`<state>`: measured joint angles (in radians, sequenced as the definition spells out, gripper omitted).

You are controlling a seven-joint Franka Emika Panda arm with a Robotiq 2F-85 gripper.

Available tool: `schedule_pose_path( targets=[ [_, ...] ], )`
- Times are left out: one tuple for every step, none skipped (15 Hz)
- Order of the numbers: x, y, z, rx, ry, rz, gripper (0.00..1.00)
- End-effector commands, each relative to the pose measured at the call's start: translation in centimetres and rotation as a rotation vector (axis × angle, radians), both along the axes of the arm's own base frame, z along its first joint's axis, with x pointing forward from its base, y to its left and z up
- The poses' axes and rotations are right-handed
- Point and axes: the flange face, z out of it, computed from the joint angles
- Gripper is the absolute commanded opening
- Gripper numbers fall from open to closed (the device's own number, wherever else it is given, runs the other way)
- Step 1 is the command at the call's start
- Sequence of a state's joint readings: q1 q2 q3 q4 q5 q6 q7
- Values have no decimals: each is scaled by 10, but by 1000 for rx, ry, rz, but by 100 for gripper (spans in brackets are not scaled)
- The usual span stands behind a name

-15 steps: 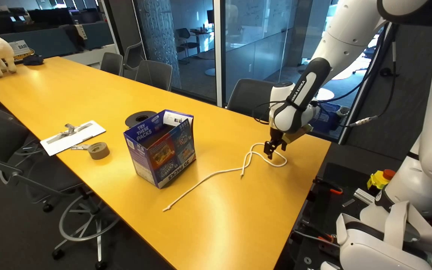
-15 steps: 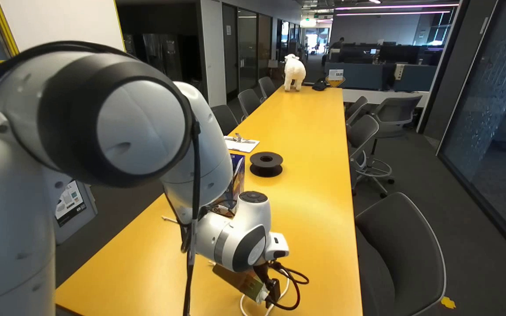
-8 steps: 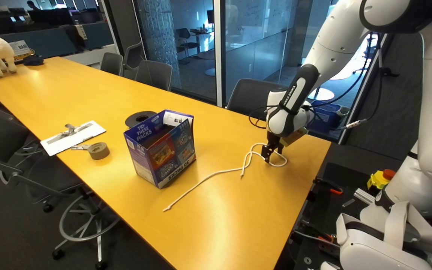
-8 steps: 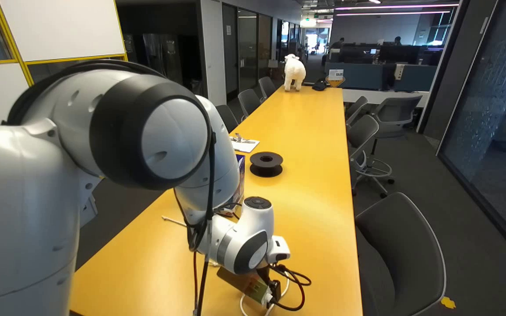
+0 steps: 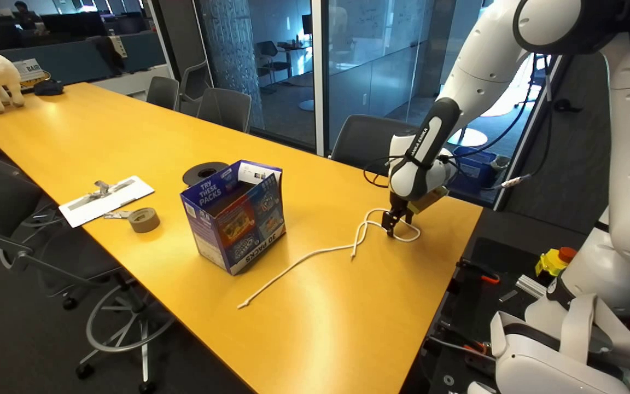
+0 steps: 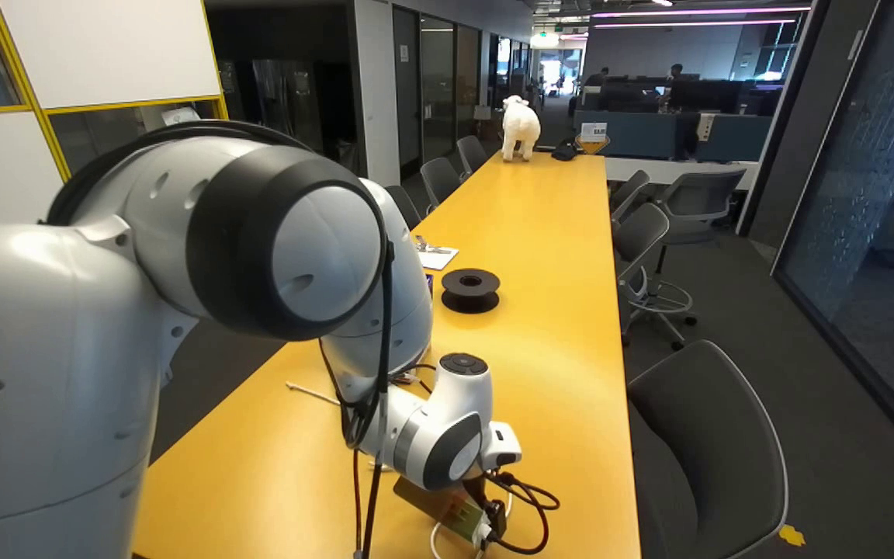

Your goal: Put the white ropes in the blue box

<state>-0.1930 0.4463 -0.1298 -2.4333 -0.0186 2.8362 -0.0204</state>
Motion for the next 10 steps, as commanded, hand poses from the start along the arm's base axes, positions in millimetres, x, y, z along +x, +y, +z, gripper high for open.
schedule_pose_path(
  targets=[
    [5, -4, -3, -18, -17, 19, 100],
    [5, -4, -3, -18, -16, 19, 100],
    [5, -5, -4, -21, -16, 20, 100],
    [5, -5, -4, -23, -16, 21, 100],
    [5, -5, -3, -27, -18, 23, 100],
    [5, -5, -3, -29, -19, 25, 100],
    [5, -6, -3, -31, -19, 26, 100],
    [5, -6, -4, -32, -21, 27, 100],
    [5, -7, -5, -34, -21, 27, 100],
    [4, -7, -7, -35, -20, 26, 100]
  ],
)
